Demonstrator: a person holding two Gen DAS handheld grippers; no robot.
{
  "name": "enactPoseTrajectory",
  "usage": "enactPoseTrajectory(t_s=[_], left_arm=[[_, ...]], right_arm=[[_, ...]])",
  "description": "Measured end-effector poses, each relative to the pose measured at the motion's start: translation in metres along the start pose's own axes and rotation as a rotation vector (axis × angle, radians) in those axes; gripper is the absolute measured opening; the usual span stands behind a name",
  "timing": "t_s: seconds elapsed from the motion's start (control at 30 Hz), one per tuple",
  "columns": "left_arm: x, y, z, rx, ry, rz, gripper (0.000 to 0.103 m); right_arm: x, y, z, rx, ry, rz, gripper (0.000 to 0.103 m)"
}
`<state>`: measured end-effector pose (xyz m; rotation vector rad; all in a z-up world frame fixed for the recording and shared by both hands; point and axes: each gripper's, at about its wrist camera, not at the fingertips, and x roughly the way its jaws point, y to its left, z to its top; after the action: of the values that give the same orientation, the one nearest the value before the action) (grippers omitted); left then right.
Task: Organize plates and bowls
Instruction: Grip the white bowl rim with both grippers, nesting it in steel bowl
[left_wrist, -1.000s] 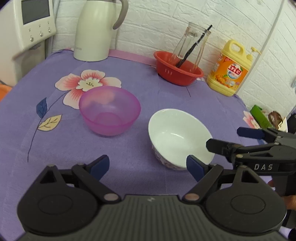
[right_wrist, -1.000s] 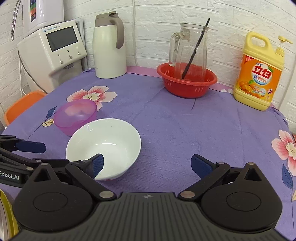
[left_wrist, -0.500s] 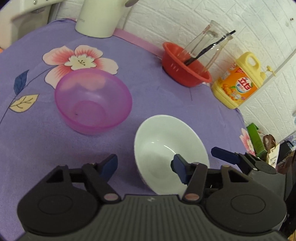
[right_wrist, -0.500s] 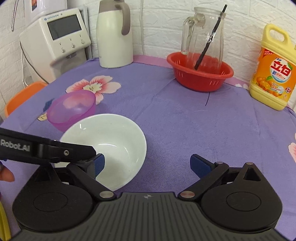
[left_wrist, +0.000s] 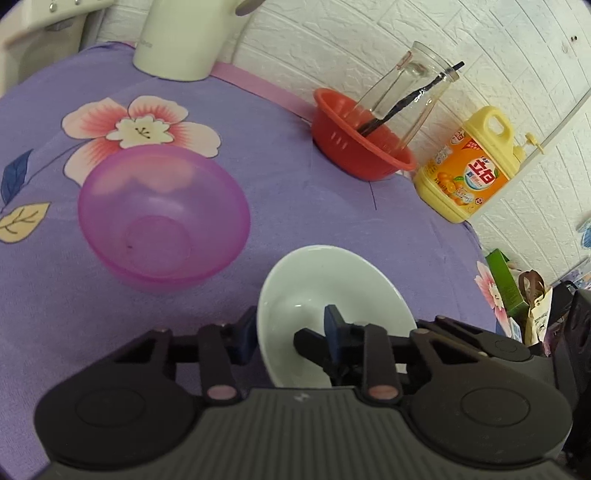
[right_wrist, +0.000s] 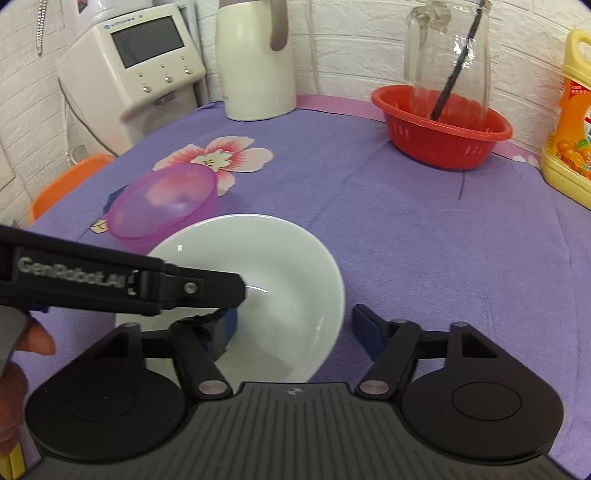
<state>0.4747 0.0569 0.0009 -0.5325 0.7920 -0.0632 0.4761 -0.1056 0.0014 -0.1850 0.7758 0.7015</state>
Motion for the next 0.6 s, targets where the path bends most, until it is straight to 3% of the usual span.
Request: enactPoseTrajectory(t_s=[0.03, 0.27, 0.6], left_arm=[[0.000, -0.003, -0.001, 0.012, -0.002, 0.014, 0.027], [-0.021, -0.009, -0.008, 0.021, 0.011, -0.001, 0.024], [-0.092, -0.041, -0.053, 0.069, -0.002, -0.071, 0.023]], right_arm=[[0.000, 0.003, 0.001, 0.000, 0.006, 0.011, 0.088], [-0.018, 0.019, -0.001, -0.014, 0.014, -0.018, 0.088], [-0.091, 0.055, -0.025, -0.014, -0.007, -0.082, 0.097]])
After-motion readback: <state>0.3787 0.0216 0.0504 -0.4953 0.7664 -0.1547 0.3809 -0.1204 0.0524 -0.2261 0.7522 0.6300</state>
